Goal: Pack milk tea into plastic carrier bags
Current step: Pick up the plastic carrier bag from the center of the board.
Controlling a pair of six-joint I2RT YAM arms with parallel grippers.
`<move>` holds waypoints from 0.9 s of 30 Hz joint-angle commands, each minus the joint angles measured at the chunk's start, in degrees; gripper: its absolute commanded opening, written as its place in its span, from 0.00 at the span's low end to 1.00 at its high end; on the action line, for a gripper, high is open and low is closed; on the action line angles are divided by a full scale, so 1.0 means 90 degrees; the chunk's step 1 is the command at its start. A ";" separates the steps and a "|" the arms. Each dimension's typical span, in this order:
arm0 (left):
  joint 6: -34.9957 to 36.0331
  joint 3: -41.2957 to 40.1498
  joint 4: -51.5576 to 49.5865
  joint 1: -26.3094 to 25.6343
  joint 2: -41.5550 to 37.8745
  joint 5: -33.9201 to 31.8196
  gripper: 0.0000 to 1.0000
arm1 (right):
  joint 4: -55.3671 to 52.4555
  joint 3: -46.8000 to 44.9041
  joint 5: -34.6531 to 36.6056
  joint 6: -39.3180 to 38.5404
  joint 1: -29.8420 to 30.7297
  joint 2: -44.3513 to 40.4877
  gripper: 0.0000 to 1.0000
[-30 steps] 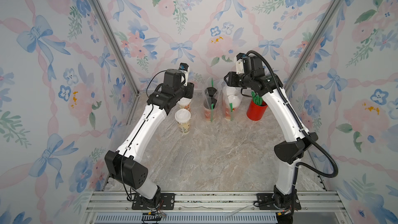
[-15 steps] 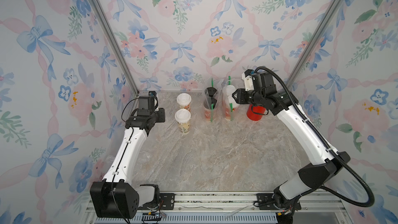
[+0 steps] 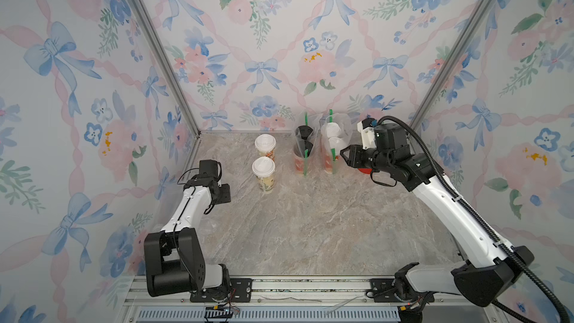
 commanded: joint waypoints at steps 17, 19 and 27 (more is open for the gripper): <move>0.0114 0.0488 0.0162 0.0157 0.1861 0.0404 0.37 | 0.0573 -0.0695 -0.0773 0.0230 -0.0619 -0.0254 0.48; 0.0131 0.0479 0.0184 0.0157 0.1757 0.0342 0.27 | 0.0556 -0.0693 -0.0778 0.0242 -0.0618 -0.0252 0.48; 0.0156 0.0357 0.0306 0.0144 0.0837 0.0383 0.01 | 0.0406 -0.0681 -0.0737 0.0290 -0.0618 -0.0345 0.47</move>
